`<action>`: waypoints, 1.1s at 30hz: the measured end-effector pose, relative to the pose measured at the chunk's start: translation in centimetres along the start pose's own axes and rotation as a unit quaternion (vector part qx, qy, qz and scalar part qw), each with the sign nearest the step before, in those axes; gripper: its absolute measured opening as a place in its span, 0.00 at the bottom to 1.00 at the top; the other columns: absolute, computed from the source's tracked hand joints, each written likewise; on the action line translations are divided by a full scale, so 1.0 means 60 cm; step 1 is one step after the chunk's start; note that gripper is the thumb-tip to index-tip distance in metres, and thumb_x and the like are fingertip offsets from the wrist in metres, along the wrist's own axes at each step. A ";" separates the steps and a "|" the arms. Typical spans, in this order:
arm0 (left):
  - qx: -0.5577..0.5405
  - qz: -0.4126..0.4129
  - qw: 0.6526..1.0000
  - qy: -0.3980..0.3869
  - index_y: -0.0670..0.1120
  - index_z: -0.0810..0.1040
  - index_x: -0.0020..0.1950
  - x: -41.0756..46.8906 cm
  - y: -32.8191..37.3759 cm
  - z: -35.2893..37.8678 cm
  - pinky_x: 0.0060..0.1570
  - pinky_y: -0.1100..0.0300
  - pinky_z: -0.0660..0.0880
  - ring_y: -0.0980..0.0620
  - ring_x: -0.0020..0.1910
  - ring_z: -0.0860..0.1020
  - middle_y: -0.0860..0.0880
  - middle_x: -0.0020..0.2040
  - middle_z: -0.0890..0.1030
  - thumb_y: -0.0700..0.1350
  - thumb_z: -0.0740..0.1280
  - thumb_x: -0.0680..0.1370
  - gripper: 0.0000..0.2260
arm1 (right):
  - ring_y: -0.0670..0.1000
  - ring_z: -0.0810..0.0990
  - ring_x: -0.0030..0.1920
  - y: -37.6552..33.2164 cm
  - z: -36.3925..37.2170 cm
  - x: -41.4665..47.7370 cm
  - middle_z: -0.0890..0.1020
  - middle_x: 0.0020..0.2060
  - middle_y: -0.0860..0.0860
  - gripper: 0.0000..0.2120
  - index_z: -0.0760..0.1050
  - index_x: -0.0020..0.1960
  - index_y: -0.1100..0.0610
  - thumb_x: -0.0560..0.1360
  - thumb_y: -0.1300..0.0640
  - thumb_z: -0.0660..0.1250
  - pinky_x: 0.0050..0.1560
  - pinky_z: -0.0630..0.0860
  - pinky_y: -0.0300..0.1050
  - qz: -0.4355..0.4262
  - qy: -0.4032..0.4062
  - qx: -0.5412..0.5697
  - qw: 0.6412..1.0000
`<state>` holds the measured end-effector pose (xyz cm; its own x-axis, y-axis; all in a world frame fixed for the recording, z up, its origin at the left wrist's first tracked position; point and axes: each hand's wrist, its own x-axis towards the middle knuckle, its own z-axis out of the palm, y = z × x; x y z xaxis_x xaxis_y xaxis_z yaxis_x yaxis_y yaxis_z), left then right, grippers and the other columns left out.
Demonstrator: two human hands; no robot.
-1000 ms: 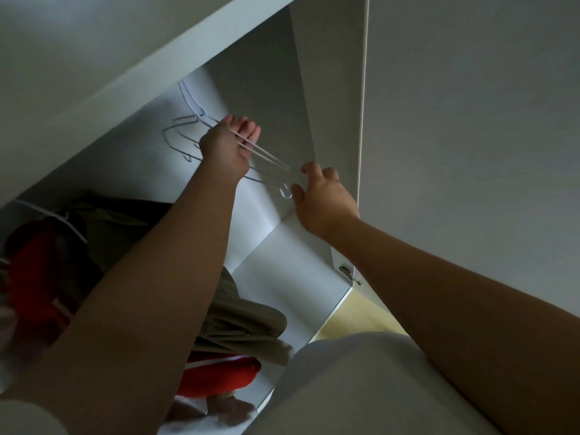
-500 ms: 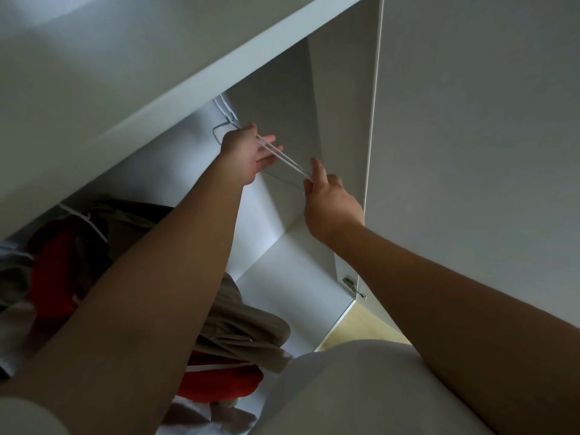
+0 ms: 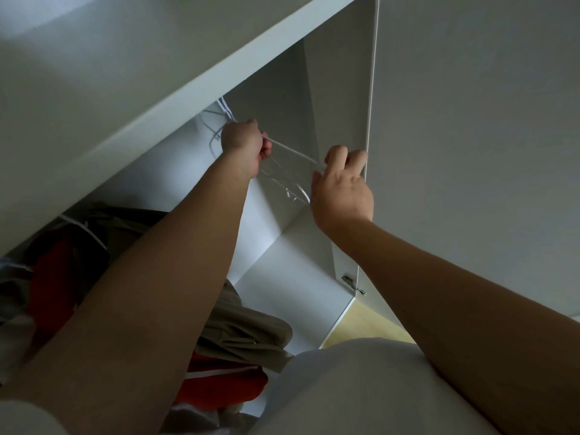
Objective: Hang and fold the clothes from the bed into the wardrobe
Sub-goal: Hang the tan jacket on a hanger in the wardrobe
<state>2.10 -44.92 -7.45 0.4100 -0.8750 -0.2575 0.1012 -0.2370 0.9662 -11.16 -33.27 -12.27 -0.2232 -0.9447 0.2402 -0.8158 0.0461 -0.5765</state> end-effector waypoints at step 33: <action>0.002 -0.013 0.990 -0.140 0.50 0.85 0.48 -0.306 -0.175 -0.086 0.23 0.64 0.65 0.52 0.21 0.70 0.51 0.38 0.82 0.65 0.48 0.82 0.30 | 0.61 0.73 0.45 0.130 -0.058 -0.275 0.71 0.37 0.52 0.13 0.65 0.36 0.55 0.75 0.53 0.49 0.53 0.70 0.55 0.318 0.101 0.147 0.931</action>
<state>-1.83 -24.19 -12.85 0.1391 -0.9514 -0.2747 0.1050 -0.2616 0.9594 -15.71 -16.16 -18.03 -0.7313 -0.6751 -0.0972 -0.3102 0.4561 -0.8341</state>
